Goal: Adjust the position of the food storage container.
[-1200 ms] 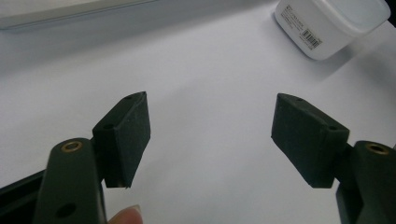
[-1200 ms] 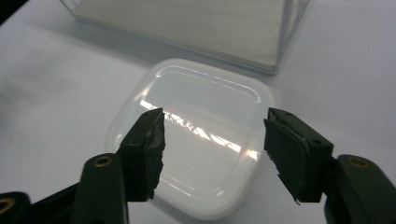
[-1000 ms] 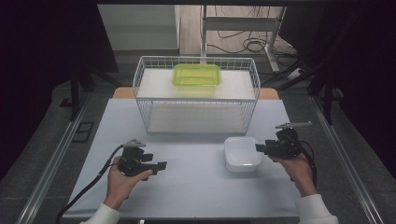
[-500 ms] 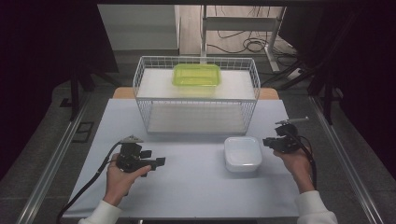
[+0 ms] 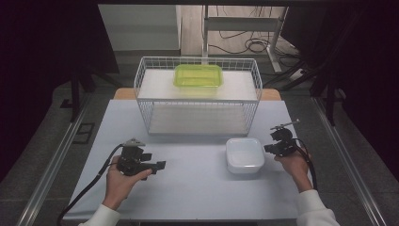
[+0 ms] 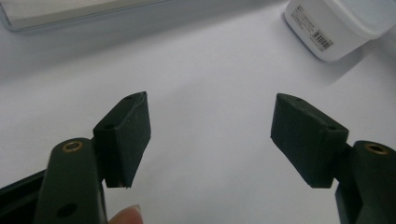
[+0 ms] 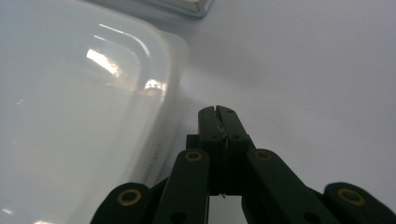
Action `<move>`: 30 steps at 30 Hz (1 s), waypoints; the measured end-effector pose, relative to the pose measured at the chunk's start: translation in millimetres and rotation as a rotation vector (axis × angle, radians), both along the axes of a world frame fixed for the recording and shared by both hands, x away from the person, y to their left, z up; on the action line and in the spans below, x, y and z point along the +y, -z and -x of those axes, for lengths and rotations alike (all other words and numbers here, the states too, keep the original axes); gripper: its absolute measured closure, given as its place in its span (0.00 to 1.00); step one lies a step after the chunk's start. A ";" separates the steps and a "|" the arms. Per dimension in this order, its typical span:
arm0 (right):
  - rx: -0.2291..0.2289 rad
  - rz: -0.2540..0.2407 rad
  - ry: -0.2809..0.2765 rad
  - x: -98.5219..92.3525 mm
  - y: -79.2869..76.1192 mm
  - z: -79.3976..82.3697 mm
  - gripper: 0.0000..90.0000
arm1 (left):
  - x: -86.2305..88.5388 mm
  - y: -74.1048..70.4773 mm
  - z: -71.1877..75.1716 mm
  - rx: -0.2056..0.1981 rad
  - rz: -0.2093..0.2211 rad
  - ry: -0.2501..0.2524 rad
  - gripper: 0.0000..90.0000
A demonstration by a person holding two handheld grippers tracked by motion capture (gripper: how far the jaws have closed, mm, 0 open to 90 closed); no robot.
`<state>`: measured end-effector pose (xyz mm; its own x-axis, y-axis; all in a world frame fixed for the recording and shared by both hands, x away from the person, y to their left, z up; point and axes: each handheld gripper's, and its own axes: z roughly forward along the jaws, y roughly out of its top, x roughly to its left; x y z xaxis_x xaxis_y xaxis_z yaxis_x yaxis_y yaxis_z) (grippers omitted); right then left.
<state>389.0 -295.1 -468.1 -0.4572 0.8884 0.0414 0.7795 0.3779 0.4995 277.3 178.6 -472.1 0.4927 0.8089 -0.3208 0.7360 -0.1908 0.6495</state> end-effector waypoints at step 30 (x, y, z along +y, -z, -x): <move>-0.022 -0.020 -0.115 45.4 7.0 16.9 0.99 | -2.1 3.9 -9.3 0.025 0.034 0.002 0.32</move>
<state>372.1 -249.7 -475.1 -0.5574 0.8289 0.0474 0.7201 0.4543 0.5245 286.5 176.5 -476.0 0.4861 0.7962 -0.3602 0.7515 -0.1705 0.6373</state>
